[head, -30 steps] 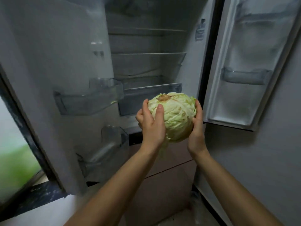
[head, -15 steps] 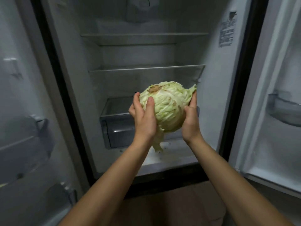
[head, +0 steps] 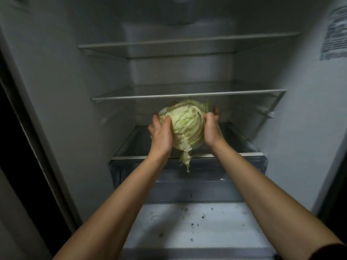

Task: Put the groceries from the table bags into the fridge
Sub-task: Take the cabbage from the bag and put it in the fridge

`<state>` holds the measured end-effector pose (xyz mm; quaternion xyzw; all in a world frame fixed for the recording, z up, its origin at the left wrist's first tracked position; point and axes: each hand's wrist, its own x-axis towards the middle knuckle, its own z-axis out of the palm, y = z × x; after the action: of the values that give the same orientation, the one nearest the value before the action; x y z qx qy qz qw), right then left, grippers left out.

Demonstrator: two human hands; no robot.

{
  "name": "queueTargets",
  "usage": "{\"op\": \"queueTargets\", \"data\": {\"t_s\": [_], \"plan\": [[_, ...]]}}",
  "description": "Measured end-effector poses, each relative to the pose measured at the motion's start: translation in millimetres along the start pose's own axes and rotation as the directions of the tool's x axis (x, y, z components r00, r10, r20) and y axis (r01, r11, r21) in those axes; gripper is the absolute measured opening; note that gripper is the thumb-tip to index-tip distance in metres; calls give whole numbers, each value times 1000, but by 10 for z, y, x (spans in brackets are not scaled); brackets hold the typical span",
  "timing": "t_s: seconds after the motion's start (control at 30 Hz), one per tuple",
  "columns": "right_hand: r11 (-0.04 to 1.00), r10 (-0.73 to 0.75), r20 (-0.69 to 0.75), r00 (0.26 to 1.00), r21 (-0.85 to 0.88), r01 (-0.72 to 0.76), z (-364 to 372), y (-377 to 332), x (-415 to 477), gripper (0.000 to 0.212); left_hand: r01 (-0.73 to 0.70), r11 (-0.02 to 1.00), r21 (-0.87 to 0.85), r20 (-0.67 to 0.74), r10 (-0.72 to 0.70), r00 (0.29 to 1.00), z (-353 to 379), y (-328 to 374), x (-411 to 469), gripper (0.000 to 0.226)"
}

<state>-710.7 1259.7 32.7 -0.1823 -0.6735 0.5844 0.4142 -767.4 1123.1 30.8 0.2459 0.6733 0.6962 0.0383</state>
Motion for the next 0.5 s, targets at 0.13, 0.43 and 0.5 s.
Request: {"op": "queueTargets", "data": {"t_s": [0.13, 0.43, 0.5], "plan": [[1000, 13, 4, 1000, -26, -13, 135, 72, 377, 91, 1, 1000, -25, 37, 0, 999, 81, -169, 430, 79], [984, 41, 9, 999, -173, -39, 314, 268, 1043, 72, 66, 998, -10, 64, -65, 996, 282, -413, 1267, 61], [983, 7, 19, 1000, -182, -4, 335, 356, 1159, 70, 44, 999, -14, 70, -43, 997, 335, -495, 1409, 67]]}}
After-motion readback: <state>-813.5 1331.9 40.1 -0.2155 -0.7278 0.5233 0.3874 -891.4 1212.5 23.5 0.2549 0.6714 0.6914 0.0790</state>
